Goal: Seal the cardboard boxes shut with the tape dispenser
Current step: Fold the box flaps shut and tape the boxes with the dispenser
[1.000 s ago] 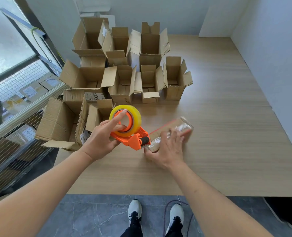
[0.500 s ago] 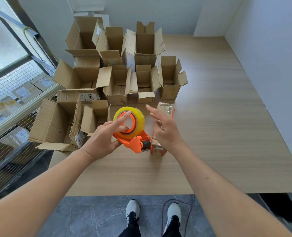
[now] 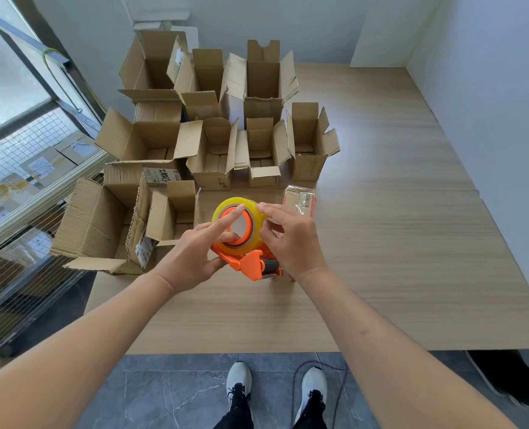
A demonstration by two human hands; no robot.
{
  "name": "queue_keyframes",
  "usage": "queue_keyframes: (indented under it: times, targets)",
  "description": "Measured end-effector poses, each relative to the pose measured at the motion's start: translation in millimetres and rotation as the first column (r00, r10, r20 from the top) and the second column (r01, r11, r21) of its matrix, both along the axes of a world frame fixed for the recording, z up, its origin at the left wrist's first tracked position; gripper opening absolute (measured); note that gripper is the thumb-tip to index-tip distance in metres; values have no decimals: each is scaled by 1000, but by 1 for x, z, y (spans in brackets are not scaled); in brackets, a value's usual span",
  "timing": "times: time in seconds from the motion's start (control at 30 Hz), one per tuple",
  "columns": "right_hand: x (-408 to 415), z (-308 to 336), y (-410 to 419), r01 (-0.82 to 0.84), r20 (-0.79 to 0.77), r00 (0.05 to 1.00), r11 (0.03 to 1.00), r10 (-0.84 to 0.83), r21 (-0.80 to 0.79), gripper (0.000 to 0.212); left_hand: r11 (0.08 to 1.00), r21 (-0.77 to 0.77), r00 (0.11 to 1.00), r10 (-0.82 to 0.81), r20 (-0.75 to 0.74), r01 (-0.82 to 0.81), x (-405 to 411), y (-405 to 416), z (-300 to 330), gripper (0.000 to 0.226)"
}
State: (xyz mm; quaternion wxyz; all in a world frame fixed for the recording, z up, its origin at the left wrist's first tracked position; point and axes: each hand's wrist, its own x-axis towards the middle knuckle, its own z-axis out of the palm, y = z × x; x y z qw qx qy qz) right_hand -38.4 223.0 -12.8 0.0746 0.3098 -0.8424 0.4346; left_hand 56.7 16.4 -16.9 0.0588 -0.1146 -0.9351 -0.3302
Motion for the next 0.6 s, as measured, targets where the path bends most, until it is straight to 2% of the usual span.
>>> queue_keyframes:
  times: [0.4,0.6]
  targets:
    - [1,-6,6,20,-66,998,1000,-22,-22,20,1000,12,1000,-14,19,14,1,1,1,104]
    - [-10,-7,13,-76,-132,988,997,77,17,15,998,55,998,-39,46,36,0,-2,2,103]
